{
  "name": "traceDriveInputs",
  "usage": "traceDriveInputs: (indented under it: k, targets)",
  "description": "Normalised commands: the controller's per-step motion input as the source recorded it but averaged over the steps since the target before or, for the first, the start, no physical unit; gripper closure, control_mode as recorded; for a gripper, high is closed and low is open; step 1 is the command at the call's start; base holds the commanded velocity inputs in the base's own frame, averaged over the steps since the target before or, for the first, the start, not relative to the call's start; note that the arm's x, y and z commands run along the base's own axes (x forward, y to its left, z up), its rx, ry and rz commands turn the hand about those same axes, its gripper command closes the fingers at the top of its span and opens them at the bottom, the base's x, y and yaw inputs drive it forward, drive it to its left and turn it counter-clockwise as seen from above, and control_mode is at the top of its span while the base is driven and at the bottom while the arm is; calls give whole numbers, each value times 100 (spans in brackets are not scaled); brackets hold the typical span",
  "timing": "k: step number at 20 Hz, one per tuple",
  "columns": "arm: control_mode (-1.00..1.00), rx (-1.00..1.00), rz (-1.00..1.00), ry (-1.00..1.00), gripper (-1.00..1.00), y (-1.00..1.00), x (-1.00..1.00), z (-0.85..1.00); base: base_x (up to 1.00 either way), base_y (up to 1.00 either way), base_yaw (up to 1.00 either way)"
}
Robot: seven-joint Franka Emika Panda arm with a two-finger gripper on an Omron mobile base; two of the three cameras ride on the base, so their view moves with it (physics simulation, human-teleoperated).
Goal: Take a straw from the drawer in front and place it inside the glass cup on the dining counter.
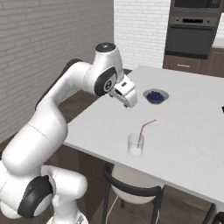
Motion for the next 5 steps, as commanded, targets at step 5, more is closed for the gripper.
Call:
traceDriveInputs:
  k: [5]
  targets:
    - [-100,-18,0,51,-100,85,-25,0,0,0,0]
